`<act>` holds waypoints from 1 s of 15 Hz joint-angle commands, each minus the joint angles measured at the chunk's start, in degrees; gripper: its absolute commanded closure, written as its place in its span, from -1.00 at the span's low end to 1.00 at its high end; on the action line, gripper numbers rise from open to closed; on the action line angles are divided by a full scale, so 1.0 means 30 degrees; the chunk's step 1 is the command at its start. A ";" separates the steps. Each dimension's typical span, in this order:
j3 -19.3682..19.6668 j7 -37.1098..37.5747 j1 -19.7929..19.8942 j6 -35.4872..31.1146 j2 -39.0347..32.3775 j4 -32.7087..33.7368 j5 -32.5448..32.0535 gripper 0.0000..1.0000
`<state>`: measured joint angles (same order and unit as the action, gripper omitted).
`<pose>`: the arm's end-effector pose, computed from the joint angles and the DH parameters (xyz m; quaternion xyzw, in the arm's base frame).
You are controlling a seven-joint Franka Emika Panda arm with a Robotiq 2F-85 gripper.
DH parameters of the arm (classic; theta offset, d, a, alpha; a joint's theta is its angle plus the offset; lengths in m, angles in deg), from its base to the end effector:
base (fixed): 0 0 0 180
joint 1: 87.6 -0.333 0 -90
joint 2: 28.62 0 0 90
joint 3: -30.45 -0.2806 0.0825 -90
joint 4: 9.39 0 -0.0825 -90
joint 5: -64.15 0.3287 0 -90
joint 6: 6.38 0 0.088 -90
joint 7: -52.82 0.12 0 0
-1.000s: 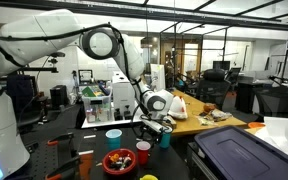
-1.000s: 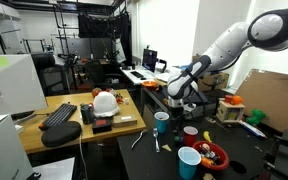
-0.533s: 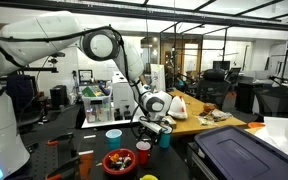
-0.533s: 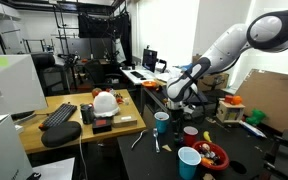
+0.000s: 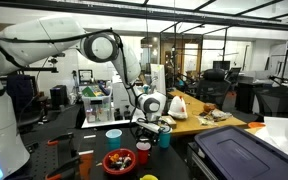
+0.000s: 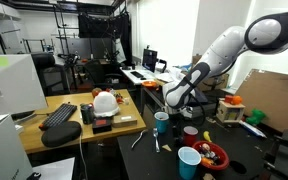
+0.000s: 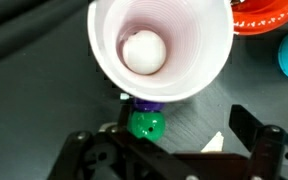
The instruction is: Put the green doll in the red bowl
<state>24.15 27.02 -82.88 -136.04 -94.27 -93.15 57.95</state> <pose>0.5719 0.0092 -0.0074 -0.9533 -0.2506 0.1595 0.0542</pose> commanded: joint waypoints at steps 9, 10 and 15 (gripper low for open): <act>0.0668 0.0131 -0.0544 -0.2162 0.0200 -0.0574 -0.1204 0.14; 0.0698 0.0143 -0.0532 -0.2308 0.0249 -0.0608 -0.1204 0.32; 0.0647 0.0305 -0.0239 -0.2808 0.1092 -0.1125 -0.0955 0.80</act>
<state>25.97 27.13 -84.11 -143.07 -94.70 -93.14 55.35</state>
